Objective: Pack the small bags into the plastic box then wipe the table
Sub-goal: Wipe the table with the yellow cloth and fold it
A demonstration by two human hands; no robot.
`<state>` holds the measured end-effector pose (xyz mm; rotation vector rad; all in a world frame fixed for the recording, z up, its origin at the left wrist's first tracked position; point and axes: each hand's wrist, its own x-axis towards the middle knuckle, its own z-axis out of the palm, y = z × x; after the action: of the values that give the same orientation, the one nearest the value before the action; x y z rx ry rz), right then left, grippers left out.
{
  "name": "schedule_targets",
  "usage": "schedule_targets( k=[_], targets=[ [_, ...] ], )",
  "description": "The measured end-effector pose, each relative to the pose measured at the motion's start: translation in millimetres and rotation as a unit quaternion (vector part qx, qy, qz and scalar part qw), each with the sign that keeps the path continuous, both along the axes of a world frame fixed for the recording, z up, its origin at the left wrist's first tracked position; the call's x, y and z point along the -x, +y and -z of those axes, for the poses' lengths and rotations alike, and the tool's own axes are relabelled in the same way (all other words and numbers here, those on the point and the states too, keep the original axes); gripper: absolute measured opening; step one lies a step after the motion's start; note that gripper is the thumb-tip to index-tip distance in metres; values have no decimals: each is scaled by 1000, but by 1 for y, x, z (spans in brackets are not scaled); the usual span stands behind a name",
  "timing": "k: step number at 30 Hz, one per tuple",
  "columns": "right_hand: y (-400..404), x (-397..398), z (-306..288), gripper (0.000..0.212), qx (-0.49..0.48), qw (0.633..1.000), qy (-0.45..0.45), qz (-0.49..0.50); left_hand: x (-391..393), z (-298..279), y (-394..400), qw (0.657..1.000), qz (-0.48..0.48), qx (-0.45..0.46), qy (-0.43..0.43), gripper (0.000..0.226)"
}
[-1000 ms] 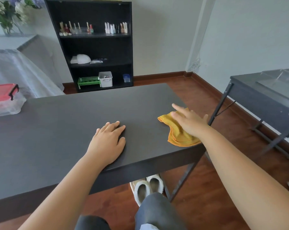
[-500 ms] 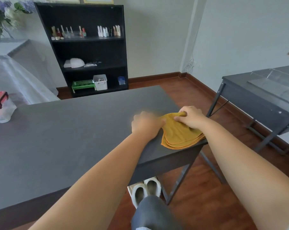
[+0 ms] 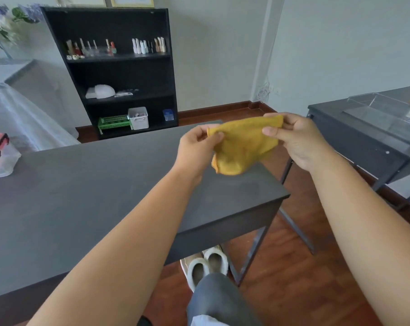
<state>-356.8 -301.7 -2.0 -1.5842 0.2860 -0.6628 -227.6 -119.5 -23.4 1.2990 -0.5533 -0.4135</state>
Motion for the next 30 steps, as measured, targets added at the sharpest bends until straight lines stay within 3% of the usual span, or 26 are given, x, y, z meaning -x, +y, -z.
schedule_targets(
  k=[5, 9, 12, 16, 21, 25, 28, 30],
  targets=[
    [36, 1, -27, 23, -60, 994, -81, -44, 14, -30, 28, 990, -74, 97, -74, 8],
    [69, -1, -29, 10, -15, 993, -110, -44, 29, -30, 56, 945, -216, 14, -246, 6],
    [101, -9, -15, 9, 79, 993, -76, 33, 36, -24, 83, 915, -267, -29, -303, 8],
    [141, -21, 16, 25, 250, 961, 0, 118, 34, -3, 123, 911, -284, -121, -275, 9],
    [169, -43, 55, 30, 264, 955, 121, 54, 17, 27, 163, 892, -269, -301, -204, 11],
    [179, -69, 75, 39, 285, 929, 232, 40, -7, 46, 164, 860, -236, -414, -181, 14],
    [184, -80, 82, 39, 352, 893, 262, 104, -16, 59, 163, 839, -244, -437, -213, 18],
    [192, -82, 88, 45, 452, 853, 215, 146, -18, 67, 167, 823, -256, -436, -258, 33]
  ],
)
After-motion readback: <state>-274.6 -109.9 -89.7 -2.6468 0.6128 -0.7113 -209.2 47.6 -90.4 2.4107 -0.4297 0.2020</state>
